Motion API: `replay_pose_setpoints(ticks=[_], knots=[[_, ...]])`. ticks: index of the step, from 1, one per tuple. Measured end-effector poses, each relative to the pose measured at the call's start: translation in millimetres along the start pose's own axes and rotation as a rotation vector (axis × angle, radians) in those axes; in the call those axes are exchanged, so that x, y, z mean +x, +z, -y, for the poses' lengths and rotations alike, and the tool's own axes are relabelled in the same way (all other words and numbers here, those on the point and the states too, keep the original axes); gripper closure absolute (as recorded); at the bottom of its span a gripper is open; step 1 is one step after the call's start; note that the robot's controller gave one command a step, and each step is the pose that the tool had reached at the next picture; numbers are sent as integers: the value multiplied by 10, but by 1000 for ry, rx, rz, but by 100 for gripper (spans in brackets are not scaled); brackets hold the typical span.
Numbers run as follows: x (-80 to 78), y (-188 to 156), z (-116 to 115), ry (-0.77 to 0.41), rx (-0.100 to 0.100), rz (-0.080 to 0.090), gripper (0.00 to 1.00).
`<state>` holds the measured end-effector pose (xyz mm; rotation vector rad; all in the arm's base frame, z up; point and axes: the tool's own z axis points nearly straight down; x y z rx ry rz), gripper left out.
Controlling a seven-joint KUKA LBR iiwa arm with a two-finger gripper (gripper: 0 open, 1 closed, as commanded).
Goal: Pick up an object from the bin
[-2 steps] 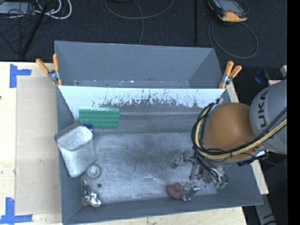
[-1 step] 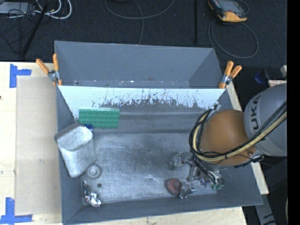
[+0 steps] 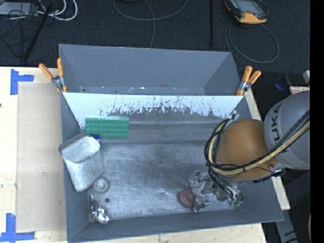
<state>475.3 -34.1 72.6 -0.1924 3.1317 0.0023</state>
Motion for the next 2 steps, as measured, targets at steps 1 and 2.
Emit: replay_pose_setpoints(ticks=[1,2], knots=[[-114,-1157,225,-288,3,1,100],[-442,-1795,556,-475,1,-1,100]])
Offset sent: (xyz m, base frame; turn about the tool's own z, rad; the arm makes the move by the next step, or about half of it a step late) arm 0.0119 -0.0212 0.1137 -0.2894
